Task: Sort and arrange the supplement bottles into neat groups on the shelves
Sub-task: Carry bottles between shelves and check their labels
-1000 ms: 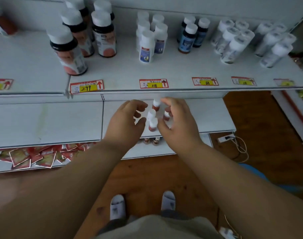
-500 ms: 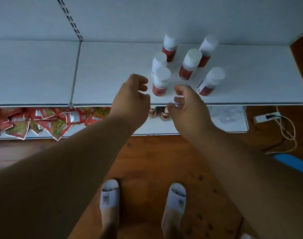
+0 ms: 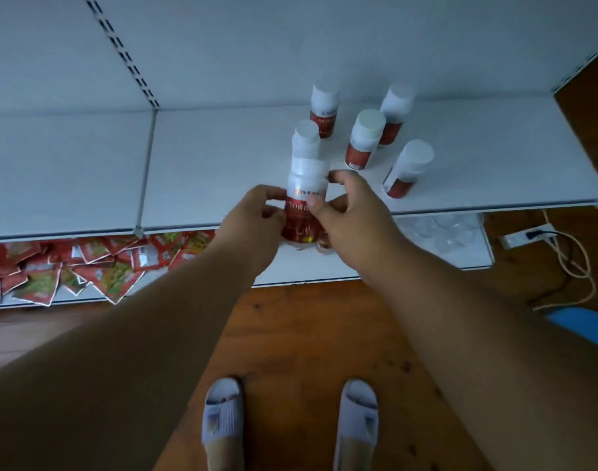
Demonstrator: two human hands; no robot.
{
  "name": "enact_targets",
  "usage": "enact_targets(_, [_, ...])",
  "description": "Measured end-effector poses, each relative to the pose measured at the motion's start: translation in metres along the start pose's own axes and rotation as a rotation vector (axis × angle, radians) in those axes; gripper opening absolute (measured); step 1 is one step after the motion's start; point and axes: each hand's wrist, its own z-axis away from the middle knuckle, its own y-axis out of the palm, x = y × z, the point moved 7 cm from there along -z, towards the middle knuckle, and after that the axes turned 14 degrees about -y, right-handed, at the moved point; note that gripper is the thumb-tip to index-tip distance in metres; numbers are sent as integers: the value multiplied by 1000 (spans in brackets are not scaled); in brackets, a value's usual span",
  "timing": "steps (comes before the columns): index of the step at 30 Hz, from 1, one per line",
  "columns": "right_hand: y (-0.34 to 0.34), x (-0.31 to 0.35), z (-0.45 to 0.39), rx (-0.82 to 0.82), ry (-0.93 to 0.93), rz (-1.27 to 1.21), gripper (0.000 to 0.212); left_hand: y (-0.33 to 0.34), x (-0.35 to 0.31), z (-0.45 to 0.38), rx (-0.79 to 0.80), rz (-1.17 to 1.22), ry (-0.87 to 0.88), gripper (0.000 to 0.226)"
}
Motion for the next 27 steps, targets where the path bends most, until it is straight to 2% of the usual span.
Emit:
enact_targets(3, [-22,76,46,87,-20,-50,55,-36,-12,85,116,126,-55,26])
enact_targets(5, [-38,136,71,141,-89,-70,55,-65,-35,148,150,195,-30,23])
enact_targets(13, [-64,333,157,355,-295,-220,42,-187,-80,351,47,351,124,30])
enact_targets(19, [-32,452,182,391,-432,-387,42,-284,-90,421,-40,409,253,24])
enact_targets(27, [63,558,185,399,-442,-484,35,-428,-78,440,-91,367,329,21])
